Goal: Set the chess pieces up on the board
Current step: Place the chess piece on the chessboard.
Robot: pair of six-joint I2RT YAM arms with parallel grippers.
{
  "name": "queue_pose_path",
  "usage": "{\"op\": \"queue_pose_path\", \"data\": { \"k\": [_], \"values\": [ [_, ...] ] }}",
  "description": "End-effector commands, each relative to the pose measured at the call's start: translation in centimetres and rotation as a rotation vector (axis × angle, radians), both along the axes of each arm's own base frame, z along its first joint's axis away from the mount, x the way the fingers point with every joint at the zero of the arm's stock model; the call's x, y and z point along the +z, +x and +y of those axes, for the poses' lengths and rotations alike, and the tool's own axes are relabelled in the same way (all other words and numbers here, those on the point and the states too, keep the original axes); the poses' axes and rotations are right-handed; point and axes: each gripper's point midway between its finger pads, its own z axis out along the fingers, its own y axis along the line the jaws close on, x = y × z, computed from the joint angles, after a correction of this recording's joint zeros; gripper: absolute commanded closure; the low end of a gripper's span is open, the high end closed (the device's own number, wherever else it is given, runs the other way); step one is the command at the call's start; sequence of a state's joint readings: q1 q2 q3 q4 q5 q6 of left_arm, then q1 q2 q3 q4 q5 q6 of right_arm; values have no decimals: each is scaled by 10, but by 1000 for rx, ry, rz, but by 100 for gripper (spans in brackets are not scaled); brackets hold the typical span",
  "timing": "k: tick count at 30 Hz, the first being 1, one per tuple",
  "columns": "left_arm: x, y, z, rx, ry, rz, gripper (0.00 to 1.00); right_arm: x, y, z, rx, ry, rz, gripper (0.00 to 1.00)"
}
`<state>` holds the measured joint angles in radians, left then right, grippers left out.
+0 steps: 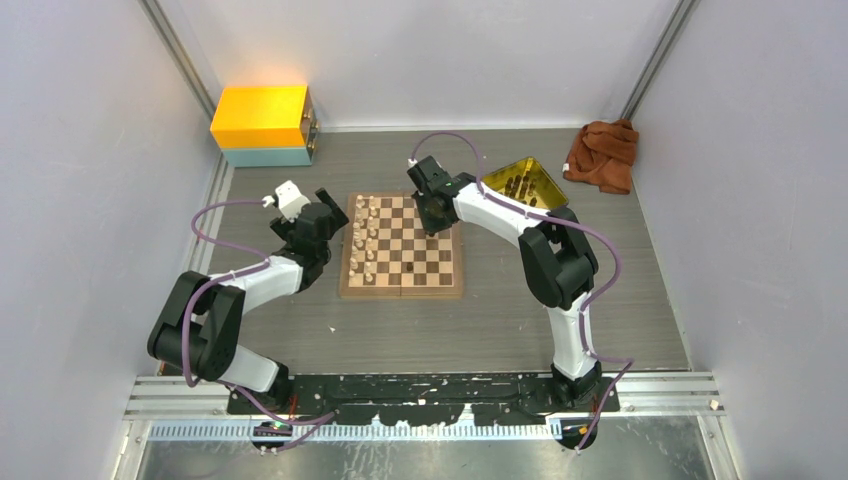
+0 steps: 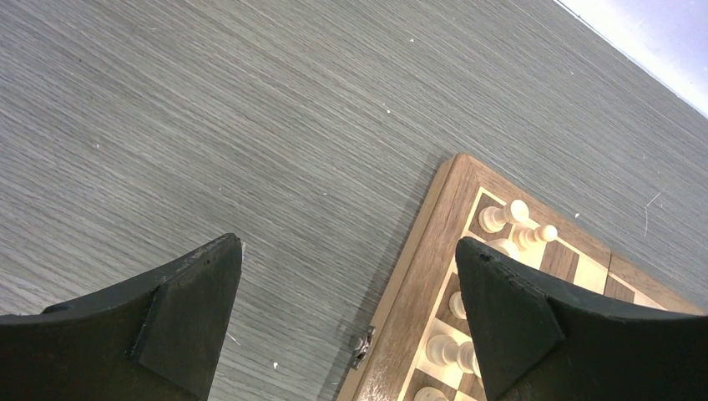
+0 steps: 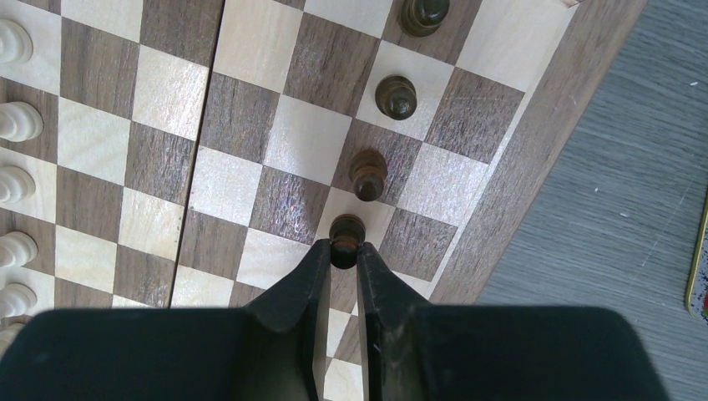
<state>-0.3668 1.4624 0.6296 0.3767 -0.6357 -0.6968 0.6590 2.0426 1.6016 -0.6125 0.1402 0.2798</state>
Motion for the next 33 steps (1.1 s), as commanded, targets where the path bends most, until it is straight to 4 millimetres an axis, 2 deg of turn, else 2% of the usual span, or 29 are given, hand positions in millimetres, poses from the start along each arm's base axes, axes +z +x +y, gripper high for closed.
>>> {"op": "queue_pose_path", "data": {
  "k": [1,4,10,23,33],
  "values": [
    [9,4,3,24,12,-46,1,12,11,11,-2,50,-32,81],
    [10,4,3,26,12,-46,1,12,10,11,-3,48,-33,75],
    [10,4,3,26,13,-46,0,15,10,10,-3,51,-39,71],
    [11,3,2,24,5,-46,1,33,12,5,-5,45,-78,70],
    [15,3,3,30,5,-49,1,55,10,1,-3,44,-122,69]
  ]
}}
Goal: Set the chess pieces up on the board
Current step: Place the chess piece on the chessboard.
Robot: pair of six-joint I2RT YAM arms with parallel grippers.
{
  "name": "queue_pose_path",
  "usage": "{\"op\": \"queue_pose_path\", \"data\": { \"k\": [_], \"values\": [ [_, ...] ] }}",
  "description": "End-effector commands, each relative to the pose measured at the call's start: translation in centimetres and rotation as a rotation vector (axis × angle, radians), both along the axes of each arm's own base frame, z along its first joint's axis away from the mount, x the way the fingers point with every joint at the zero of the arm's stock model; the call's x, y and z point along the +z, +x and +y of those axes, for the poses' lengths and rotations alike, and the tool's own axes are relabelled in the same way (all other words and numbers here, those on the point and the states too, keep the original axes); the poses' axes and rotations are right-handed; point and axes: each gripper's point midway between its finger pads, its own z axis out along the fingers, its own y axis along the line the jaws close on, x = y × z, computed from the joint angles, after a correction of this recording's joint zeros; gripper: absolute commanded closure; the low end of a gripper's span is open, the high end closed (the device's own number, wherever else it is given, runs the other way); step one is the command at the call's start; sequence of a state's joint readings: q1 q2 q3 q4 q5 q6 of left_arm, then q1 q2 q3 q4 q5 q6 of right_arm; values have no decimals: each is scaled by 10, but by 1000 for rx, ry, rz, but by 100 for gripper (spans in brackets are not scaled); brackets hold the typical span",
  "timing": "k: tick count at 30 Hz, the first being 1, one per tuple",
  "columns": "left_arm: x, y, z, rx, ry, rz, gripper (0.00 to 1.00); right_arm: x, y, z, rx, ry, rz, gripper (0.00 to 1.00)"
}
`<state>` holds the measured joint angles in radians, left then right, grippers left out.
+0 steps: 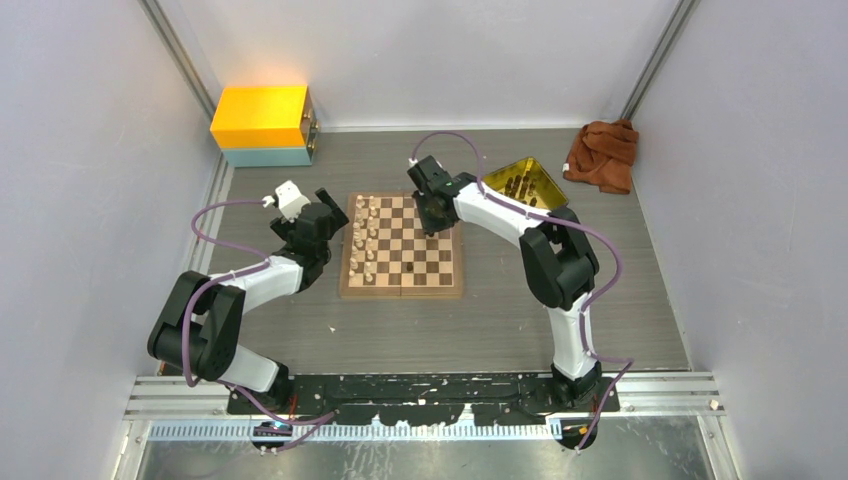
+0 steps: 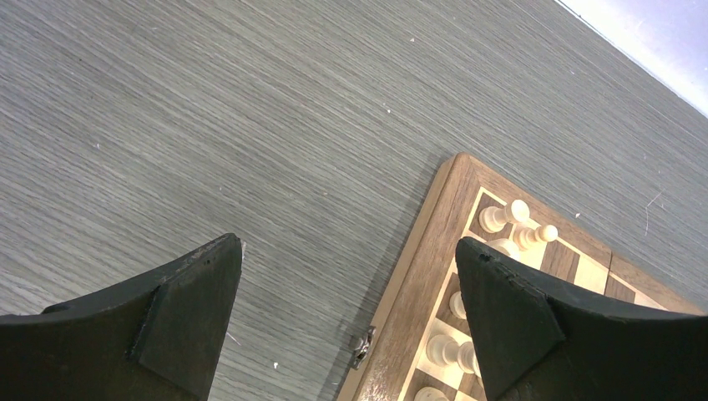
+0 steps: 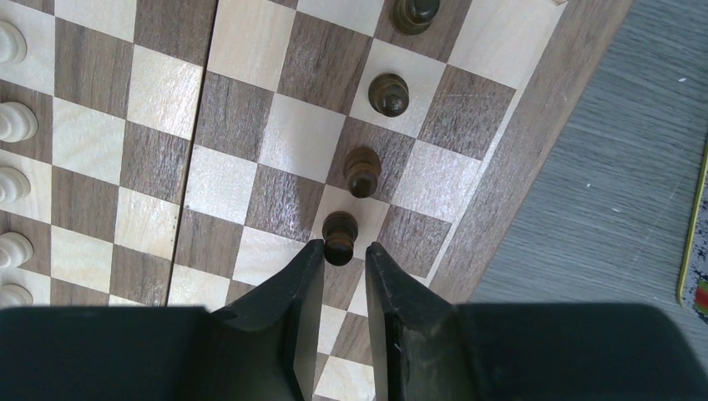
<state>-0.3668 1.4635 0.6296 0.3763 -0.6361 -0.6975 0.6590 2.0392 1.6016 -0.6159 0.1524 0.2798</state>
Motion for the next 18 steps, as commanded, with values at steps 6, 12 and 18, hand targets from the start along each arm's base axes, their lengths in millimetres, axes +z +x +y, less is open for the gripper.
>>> {"op": "queue_pose_path", "data": {
  "k": [6,12,18],
  "values": [
    [18,2,4,33,6,-54,1,69,-7,11,55,57,-142,68],
    [19,-1,6,34,7,-56,1,79,-41,23,156,88,-147,65],
    [19,-2,6,33,-2,-60,1,76,-74,38,262,132,-106,64]
  ]
}}
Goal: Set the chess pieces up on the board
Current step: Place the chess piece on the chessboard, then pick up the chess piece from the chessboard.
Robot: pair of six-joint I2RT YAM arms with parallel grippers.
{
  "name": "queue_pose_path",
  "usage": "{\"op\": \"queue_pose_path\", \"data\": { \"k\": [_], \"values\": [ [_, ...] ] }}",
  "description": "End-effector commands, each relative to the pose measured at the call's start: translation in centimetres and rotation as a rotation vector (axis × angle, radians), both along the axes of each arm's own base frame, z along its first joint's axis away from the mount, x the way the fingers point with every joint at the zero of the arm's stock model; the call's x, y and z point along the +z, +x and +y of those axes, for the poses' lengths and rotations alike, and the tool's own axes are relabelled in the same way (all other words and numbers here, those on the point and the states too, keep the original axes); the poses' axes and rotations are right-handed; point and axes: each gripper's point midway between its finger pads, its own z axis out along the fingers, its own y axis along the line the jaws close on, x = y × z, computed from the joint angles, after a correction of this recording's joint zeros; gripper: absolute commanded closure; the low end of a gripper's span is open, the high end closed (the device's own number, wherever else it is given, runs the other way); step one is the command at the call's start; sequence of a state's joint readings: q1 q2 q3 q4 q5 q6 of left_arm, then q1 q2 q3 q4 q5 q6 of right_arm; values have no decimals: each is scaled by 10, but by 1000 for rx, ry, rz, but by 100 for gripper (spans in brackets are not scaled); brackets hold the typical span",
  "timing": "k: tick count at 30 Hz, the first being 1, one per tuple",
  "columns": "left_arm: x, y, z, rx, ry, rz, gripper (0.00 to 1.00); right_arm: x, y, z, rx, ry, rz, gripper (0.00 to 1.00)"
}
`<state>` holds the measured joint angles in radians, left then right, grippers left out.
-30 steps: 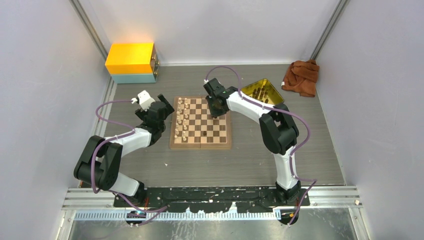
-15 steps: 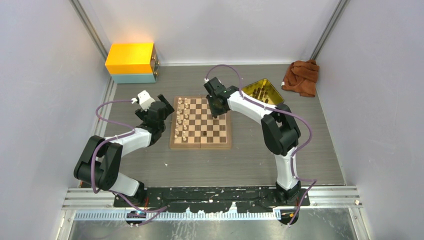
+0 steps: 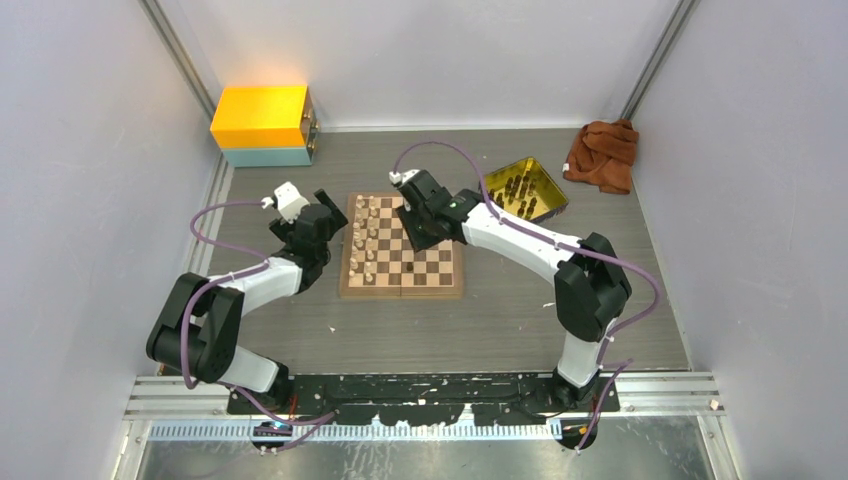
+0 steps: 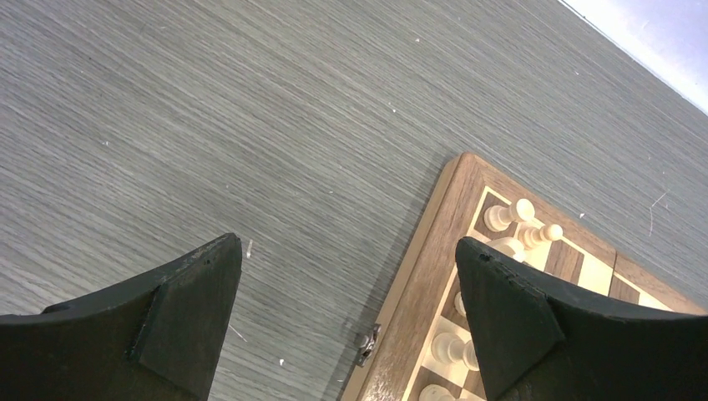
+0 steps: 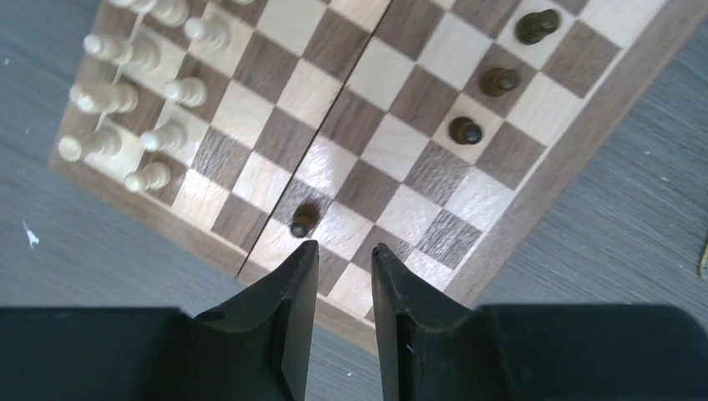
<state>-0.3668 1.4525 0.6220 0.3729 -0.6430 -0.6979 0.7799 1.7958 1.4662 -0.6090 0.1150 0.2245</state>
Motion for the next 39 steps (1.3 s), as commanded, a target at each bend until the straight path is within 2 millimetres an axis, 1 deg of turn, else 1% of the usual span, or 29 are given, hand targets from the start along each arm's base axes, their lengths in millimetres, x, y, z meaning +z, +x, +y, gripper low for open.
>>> {"op": "queue_pose_path", "data": {
  "k": [1,5,10,12,23,39],
  "values": [
    [18,-1,4,26,-6,-58,1,14,-16,14,87,58,-18,63],
    [17,-1,4,25,-8,-57,0,4,-24,19,117,73,5,62],
    [17,-2,3,24,-12,-58,1,-5,-26,21,123,72,16,61],
    [17,-2,3,22,-13,-57,1,-7,-30,26,146,92,39,61],
    [15,-2,3,25,-13,-56,1,-23,-29,35,158,88,75,60],
    [11,-1,3,24,-13,-53,1,-36,-22,43,165,77,87,60]
  ]
}}
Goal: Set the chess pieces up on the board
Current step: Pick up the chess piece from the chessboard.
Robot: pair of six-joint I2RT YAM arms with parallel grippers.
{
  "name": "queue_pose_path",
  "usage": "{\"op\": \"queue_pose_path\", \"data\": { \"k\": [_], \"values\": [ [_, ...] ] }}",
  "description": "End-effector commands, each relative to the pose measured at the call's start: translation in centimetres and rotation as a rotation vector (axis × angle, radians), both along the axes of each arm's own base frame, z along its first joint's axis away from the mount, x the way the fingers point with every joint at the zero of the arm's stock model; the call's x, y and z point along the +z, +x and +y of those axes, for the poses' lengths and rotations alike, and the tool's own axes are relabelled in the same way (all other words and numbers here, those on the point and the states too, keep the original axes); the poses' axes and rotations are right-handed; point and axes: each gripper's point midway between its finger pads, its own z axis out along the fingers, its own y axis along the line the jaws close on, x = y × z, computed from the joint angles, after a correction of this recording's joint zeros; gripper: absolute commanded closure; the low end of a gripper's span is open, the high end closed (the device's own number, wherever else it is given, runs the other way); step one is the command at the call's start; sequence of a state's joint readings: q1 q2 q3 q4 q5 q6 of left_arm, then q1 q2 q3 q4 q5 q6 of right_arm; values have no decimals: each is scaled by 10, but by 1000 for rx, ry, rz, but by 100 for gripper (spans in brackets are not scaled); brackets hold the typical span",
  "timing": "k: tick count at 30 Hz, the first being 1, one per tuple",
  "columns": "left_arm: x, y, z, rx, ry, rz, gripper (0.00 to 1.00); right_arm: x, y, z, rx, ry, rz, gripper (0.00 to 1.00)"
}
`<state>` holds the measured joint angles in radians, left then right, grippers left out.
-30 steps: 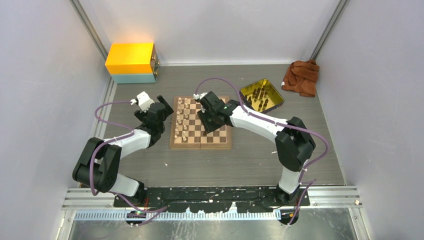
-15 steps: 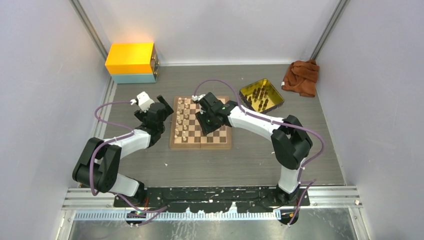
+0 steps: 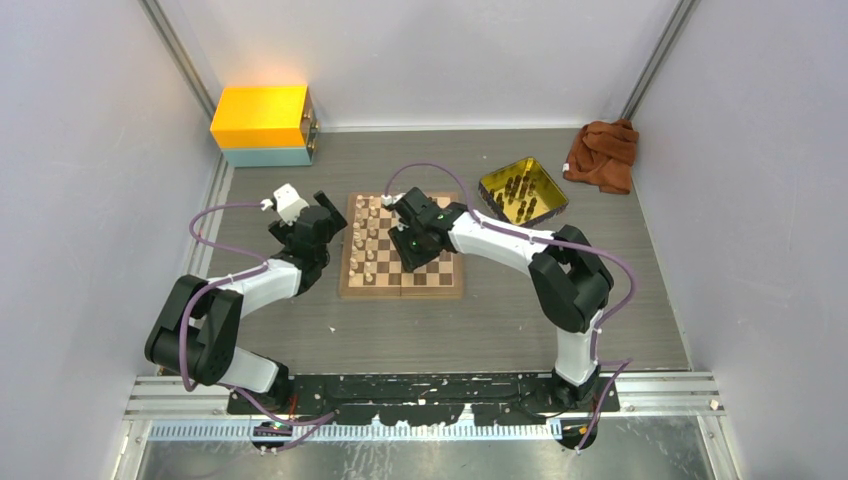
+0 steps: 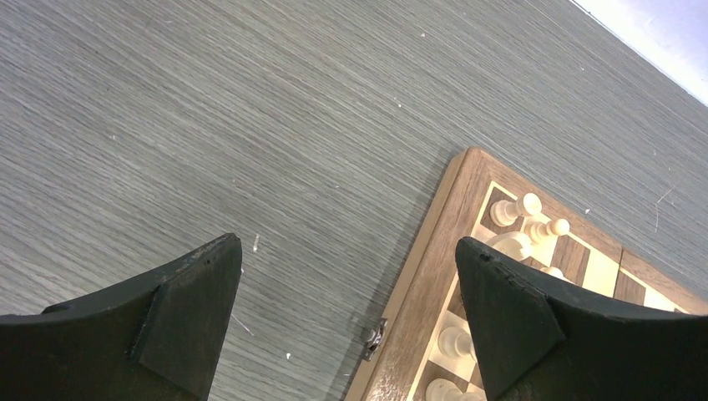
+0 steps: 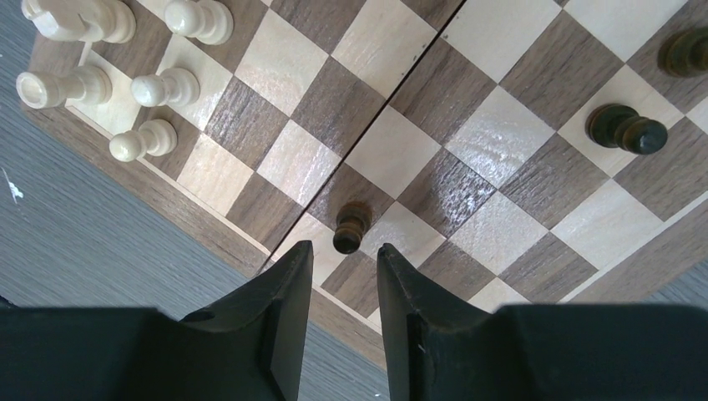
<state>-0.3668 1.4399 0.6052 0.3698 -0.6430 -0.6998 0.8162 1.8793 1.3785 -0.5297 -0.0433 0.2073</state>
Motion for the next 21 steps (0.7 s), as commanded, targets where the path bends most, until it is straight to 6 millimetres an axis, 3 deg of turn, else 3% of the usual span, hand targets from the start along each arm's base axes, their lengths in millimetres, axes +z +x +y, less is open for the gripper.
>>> {"op": "queue_pose_path", "data": {
  "k": [1,13,21],
  "values": [
    [14,4,1,23,-15,-61,1,21,15,19,21,63,-61,60],
    [11,5,1,23,-11,-56,1,10,18,19,19,34,-51,62],
    [11,5,2,27,-8,-58,1,14,23,15,3,18,-73,84]
  ]
}}
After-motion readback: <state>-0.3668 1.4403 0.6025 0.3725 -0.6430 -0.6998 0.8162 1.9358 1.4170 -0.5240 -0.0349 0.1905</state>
